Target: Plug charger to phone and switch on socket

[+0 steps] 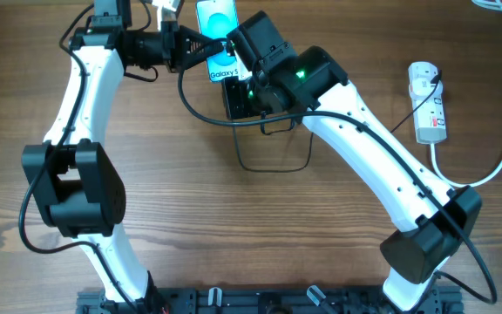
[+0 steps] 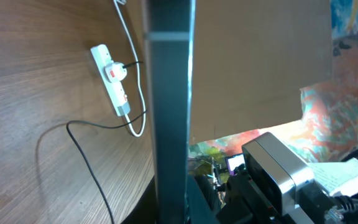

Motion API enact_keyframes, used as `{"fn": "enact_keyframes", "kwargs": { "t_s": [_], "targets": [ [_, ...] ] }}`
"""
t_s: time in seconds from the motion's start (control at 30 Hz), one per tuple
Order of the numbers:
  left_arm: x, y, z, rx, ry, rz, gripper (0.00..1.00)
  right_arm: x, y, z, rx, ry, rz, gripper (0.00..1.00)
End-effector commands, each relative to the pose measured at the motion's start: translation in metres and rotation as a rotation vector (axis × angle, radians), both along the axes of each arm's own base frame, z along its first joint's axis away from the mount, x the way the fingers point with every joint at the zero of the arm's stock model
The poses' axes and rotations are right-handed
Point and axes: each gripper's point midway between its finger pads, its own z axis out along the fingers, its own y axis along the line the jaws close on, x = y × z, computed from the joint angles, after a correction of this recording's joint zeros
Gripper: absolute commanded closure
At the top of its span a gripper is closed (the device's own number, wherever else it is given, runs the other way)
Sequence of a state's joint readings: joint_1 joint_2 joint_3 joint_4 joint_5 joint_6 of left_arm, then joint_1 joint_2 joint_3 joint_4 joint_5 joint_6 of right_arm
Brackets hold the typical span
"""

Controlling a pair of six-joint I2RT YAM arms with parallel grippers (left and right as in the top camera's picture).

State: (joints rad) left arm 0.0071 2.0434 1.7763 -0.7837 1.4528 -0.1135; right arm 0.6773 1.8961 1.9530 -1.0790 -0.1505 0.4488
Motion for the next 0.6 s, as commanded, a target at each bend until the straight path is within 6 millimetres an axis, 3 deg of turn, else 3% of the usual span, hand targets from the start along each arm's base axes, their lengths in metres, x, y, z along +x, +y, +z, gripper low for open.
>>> {"fn": "enact_keyframes", "kwargs": {
  "t_s": [0.0, 0.57],
  "targets": [
    [-0.0069, 0.0002, 0.0185, -0.062, -0.052, -0.036, 0.96, 0.0033, 0.0009, -0.005, 0.001, 0.008, -0.008, 0.96],
    [-0.0071, -0.0002, 0.0183, -0.058, -0.104, -0.04, 0.96, 0.0084, -0.003, -0.0032, 0.014, 0.006, -0.011, 0.96]
  ]
}}
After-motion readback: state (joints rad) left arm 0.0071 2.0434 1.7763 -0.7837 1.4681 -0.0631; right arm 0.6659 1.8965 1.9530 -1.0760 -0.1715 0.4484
